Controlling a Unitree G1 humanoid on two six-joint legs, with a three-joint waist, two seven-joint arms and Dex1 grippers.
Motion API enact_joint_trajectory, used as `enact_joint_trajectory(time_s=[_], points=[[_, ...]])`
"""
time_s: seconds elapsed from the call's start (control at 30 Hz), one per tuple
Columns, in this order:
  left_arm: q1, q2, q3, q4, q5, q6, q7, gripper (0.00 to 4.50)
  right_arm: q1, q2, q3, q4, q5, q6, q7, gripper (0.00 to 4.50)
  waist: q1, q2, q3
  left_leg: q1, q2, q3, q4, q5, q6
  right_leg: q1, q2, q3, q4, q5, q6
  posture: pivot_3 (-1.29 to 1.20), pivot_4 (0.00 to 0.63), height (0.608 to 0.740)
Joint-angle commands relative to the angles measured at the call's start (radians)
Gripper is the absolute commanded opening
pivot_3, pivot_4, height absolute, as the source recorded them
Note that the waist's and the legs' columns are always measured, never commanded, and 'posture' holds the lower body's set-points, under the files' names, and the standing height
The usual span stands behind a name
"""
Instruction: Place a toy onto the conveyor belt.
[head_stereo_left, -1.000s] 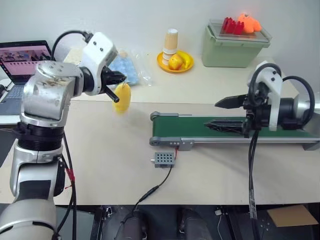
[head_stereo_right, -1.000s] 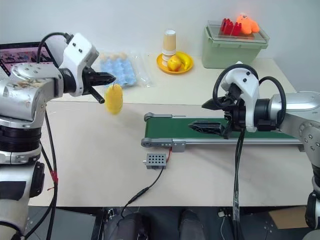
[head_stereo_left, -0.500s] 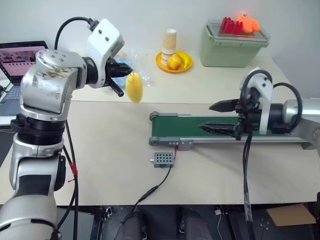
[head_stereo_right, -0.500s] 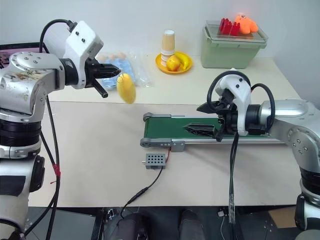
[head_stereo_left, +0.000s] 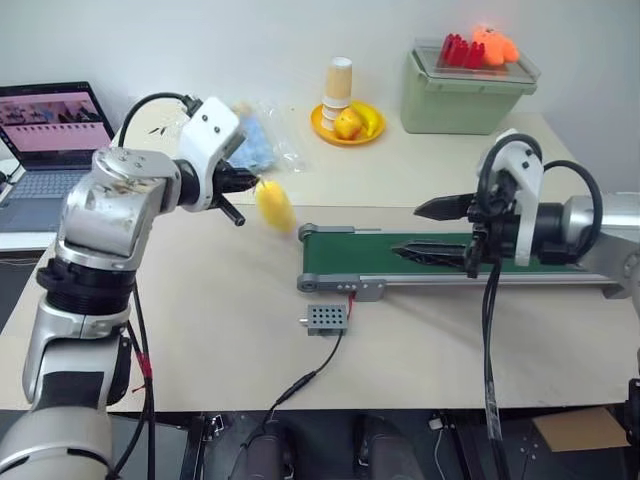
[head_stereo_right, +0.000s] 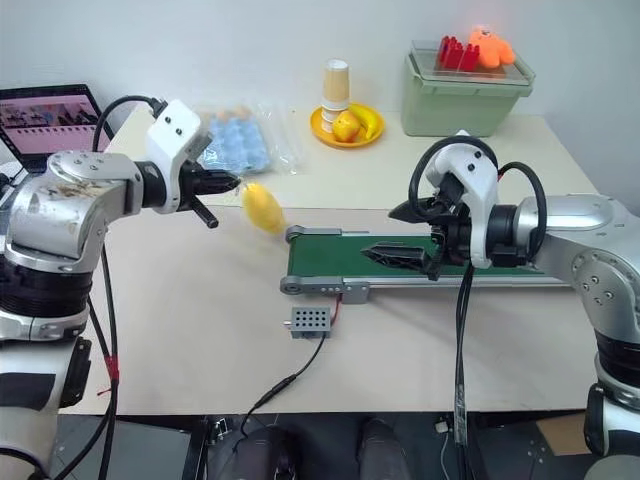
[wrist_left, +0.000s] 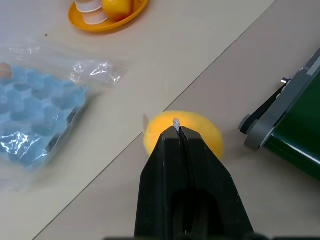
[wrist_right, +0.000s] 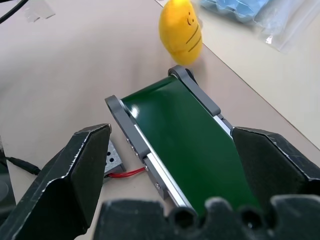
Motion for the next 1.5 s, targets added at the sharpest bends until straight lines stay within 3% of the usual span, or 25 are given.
enact_joint_trajectory(time_s=[0.03,0.63,0.73,0.77,0.83,0.9,1.1,1.3,1.5], points=[[0.043,0.014,0.043,-0.074,-0.014,0.020,0.030,0.01,-0.035,-0.023,-0.002,0.010,-0.010,-0.001,0.021,4.50,0.000,0.000,0.000,0.000,0.000,0.000,0.000,0.000,0.000,0.000,0.000,0.000,0.000,0.000,0.000,0.00,0.150,0.734],[0.346,0.041,0.108,-0.139,-0.020,0.009,0.117,0.01,-0.095,-0.033,0.067,0.085,-0.087,-0.040,0.129,4.50,0.002,0.000,0.000,0.001,0.000,0.000,0.000,0.000,0.000,0.000,-0.001,0.000,0.000,0.000,0.000,0.00,0.150,0.734],[0.370,0.033,0.115,-0.155,-0.032,0.023,0.126,0.72,-0.099,-0.034,0.071,0.090,-0.098,-0.046,0.144,4.50,0.001,0.000,0.000,0.001,0.001,0.000,-0.001,0.000,0.000,0.000,-0.001,0.000,0.000,0.000,0.000,0.00,0.150,0.734],[0.377,0.033,0.116,-0.159,-0.034,0.025,0.130,1.23,-0.101,-0.034,0.074,0.092,-0.103,-0.048,0.148,4.50,0.001,0.000,0.000,0.001,0.001,0.000,-0.001,0.000,0.000,0.000,-0.001,0.000,0.000,0.000,0.000,0.00,0.150,0.734],[0.383,0.037,0.117,-0.164,-0.030,0.035,0.140,1.68,-0.104,-0.034,0.078,0.097,-0.110,-0.052,0.155,4.50,0.001,0.000,0.000,0.001,0.001,0.000,0.000,0.000,0.000,0.000,-0.001,0.000,0.000,0.000,0.000,0.00,0.150,0.734],[0.380,0.040,0.120,-0.166,-0.030,0.042,0.147,2.49,-0.106,-0.033,0.080,0.099,-0.117,-0.054,0.162,4.50,0.001,0.000,0.000,0.001,0.001,0.000,0.000,0.000,0.000,0.000,-0.001,0.000,0.000,0.000,0.000,0.00,0.150,0.734],[0.246,0.043,0.136,-0.197,-0.065,0.104,0.146,4.43,-0.106,-0.030,0.081,0.105,-0.135,-0.058,0.177,4.50,0.003,0.000,0.000,0.000,0.000,0.000,0.000,0.000,0.000,0.000,-0.001,0.000,0.000,0.000,-0.001,0.00,0.150,0.734],[0.070,0.037,0.125,-0.147,-0.079,0.112,0.154,4.43,-0.101,-0.019,0.075,0.100,-0.146,-0.055,0.171,4.50,0.001,0.000,0.000,0.000,0.000,0.000,-0.001,0.000,0.000,0.000,-0.001,0.000,-0.001,0.000,0.000,0.00,0.150,0.734],[0.094,0.032,0.078,-0.030,-0.043,0.018,0.156,4.43,-0.094,-0.015,0.058,0.087,-0.140,-0.042,0.145,4.50,-0.005,0.000,0.000,0.002,0.000,0.001,-0.004,0.002,-0.003,0.000,0.001,0.000,0.000,0.000,-0.001,0.00,0.150,0.734]])
